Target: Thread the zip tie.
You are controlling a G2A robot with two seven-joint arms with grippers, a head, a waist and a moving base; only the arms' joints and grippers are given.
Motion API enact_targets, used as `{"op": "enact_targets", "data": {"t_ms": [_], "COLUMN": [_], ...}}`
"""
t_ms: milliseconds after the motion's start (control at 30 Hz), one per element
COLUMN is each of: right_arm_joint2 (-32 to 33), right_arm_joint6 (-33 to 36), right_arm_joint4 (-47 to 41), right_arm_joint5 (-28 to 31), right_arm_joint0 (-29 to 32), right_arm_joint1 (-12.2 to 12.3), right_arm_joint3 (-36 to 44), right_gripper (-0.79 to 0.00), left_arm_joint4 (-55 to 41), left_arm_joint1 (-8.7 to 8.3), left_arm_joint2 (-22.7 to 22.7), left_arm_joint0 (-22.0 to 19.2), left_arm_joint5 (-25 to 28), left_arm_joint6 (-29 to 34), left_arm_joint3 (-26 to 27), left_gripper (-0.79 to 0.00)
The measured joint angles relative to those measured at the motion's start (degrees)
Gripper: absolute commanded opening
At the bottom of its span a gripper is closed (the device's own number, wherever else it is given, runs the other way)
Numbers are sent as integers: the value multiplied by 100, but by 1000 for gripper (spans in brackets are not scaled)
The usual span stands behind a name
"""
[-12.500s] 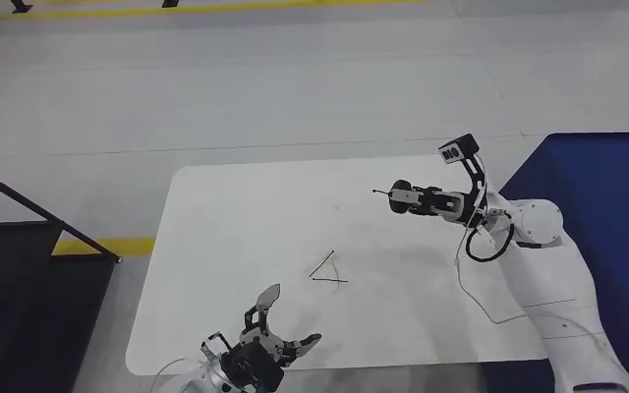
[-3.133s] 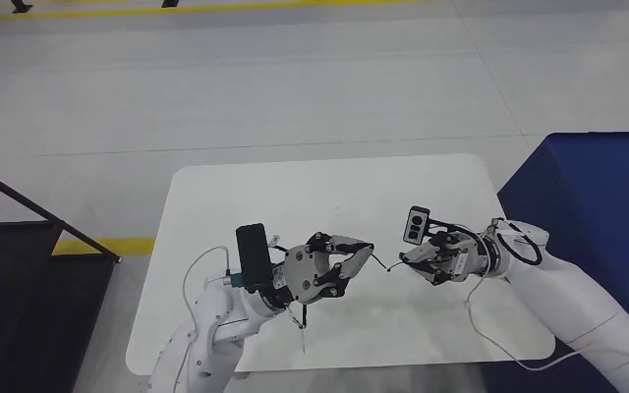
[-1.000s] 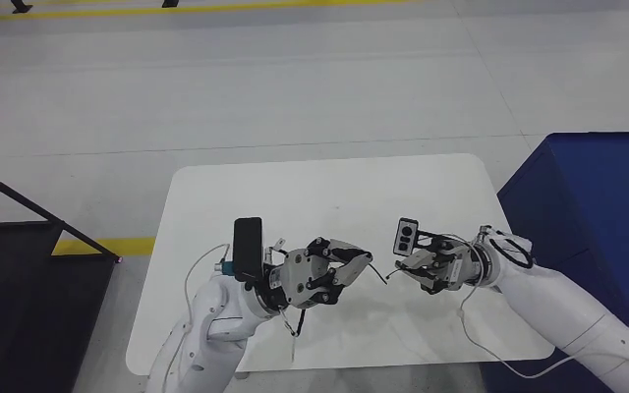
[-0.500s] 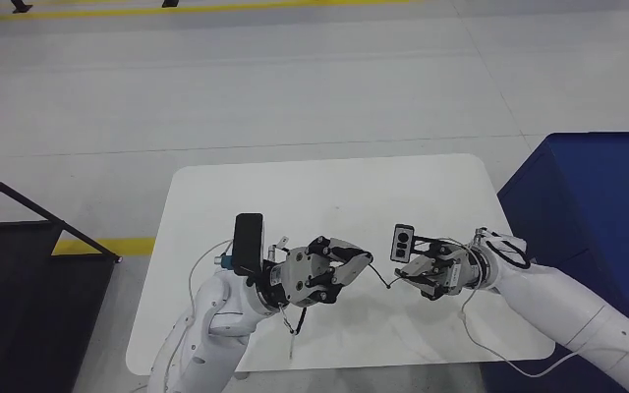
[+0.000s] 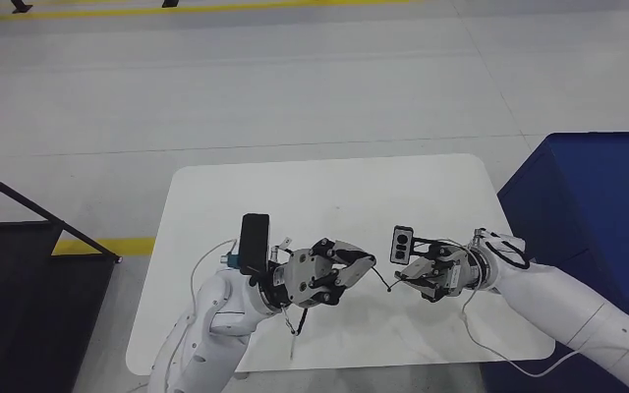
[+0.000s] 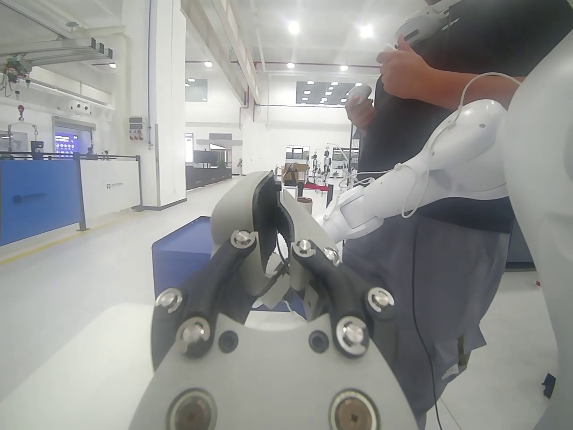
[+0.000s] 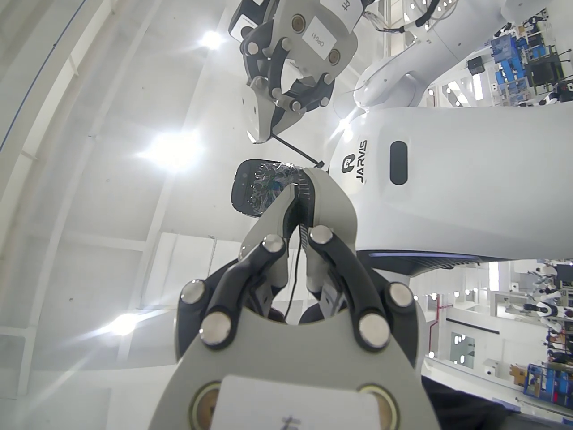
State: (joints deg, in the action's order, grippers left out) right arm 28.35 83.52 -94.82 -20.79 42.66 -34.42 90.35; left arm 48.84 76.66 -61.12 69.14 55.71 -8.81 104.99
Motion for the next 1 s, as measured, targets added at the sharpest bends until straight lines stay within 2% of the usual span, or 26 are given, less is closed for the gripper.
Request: {"op": "enact_targets", "data": {"t_ms": [1000], "right_arm_joint2": [0], "right_arm_joint6": [0], "right_arm_joint4": [0], "right_arm_joint5": [0], "right_arm_joint0": [0], "right_arm_joint1": [0], "right_arm_joint3": [0], "right_gripper": [-785], "left_arm_joint4": [-19], "left_arm_joint1": [-59], "left_arm_joint2": [-84], "left_arm_joint0": [73], "left_arm_joint5": [45], "left_arm_joint6": [1], "left_arm_joint3": [101], "left_gripper": [-785]}}
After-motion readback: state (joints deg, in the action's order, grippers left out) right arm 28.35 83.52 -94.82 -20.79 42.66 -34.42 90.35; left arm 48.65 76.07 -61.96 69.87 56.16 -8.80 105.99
